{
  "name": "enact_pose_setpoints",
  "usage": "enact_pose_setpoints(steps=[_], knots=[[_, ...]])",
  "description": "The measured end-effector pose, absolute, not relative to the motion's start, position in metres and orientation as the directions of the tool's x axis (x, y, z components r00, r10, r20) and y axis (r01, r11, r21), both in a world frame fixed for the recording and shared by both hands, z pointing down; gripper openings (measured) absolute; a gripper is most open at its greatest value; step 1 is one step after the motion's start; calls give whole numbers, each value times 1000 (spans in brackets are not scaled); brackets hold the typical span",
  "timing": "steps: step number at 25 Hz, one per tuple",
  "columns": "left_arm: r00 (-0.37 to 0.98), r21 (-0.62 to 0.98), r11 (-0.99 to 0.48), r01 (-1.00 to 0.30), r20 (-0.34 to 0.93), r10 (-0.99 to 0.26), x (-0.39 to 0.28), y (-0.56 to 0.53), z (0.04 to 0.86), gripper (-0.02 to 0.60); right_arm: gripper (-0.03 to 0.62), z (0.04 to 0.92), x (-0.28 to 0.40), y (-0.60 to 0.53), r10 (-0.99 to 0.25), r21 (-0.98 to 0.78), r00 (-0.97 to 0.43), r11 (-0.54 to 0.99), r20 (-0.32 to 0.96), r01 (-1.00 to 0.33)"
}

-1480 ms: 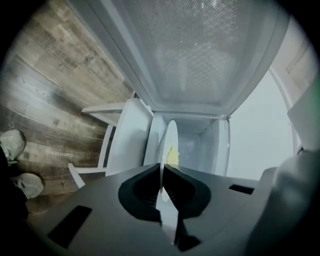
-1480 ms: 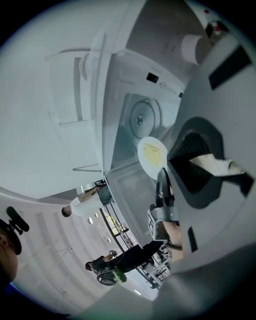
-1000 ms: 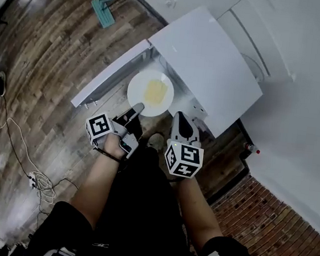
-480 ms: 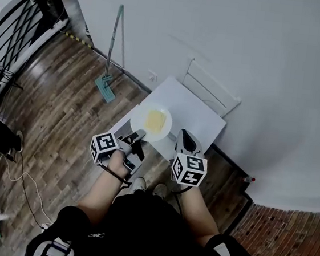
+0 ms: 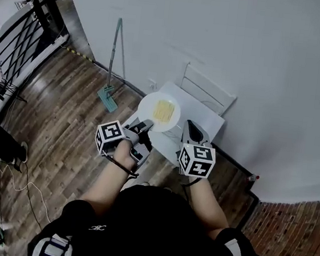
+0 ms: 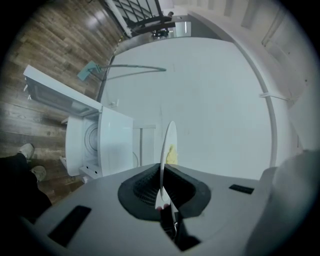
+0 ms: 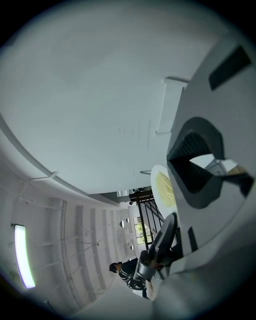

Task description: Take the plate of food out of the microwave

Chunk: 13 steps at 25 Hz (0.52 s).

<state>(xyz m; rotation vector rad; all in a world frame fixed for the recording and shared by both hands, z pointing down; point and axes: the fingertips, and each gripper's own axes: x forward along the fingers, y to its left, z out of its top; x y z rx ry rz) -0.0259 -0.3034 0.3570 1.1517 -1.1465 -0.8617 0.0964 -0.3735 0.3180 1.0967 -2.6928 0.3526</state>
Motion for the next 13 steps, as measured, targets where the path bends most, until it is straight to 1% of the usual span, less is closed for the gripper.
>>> enact_pose_setpoints(steps=[5, 13], knots=[[236, 970, 242, -26, 241, -941, -19, -294, 365, 12, 14, 325, 97, -359, -639, -142, -708, 704, 301, -696], [256, 974, 226, -35, 227, -940, -9, -284, 359, 12, 14, 323, 100, -342, -640, -116, -706, 710, 303, -694]])
